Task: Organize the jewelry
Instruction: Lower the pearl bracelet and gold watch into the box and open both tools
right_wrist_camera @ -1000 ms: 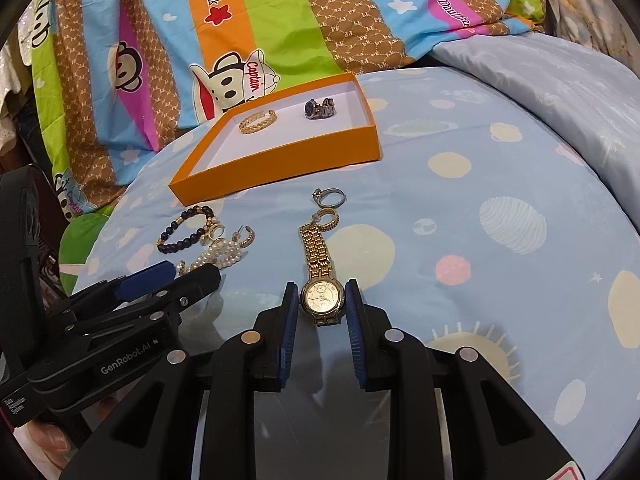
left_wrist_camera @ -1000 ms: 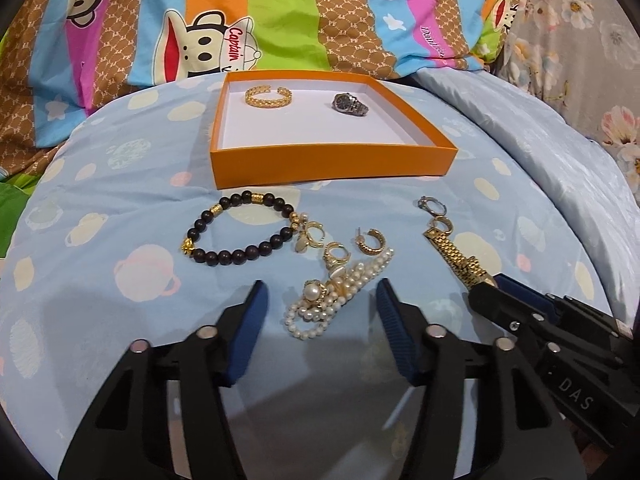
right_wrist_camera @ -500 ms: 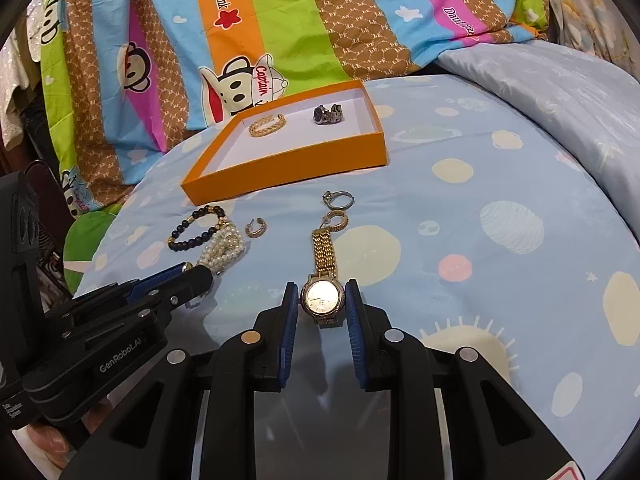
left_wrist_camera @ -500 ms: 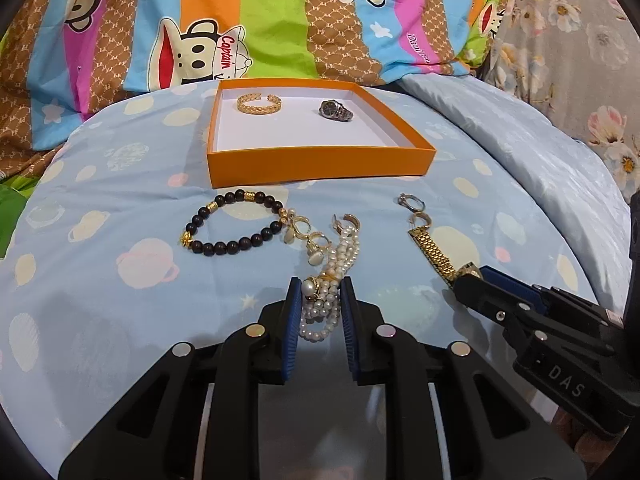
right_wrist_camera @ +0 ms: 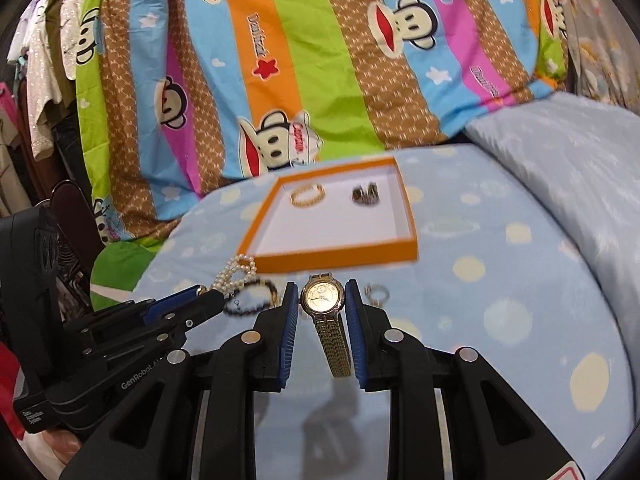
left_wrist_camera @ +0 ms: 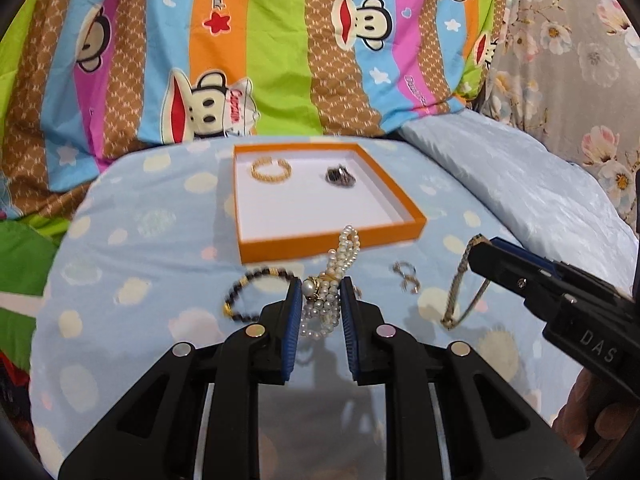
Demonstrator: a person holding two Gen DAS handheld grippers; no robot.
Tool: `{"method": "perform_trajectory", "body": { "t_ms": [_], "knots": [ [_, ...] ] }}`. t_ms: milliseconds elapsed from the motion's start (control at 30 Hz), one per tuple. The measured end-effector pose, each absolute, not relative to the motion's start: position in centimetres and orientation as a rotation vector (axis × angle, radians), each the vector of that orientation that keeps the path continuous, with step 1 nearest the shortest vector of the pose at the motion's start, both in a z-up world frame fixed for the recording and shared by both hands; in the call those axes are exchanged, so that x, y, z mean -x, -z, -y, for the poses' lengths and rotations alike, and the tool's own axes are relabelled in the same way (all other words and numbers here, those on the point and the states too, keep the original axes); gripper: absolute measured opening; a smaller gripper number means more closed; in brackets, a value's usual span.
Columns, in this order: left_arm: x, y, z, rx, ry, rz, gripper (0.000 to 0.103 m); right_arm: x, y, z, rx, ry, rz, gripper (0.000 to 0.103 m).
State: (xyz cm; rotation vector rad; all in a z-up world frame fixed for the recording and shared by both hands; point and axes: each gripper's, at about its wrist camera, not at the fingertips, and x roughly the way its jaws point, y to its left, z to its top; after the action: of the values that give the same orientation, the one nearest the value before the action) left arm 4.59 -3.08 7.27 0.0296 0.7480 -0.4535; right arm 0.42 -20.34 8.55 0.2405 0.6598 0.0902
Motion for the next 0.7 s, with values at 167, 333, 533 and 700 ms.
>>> {"method": "perform_trajectory", "body": {
  "t_ms": [167,333,533,700],
  "knots": [
    [-8.8,-8.9,3.3,-0.031,0.418,-0.691,0.019,-5.7,-11.0,20.8,-0.211,-0.099,-0.585,0.023],
    [-14.2,-8.9,4.8,-0.033,0.391,-0.684,0.019,-12.0,-11.6,21.9,-0.243,-0.096,-0.568,0.023],
    [-19.4,-5.2,6.3,-0.014,0.353,-0.752,0.019,-16.7,-6.6,23.1,-0.3,-0.062,-0.68,0.023],
    [-20.5,-1.9,7.1,-0.028,0.358,-0.815,0.019,-17.1,-2.4,23.7,-0.327,-0.038,-0.786,0.023]
  ]
}}
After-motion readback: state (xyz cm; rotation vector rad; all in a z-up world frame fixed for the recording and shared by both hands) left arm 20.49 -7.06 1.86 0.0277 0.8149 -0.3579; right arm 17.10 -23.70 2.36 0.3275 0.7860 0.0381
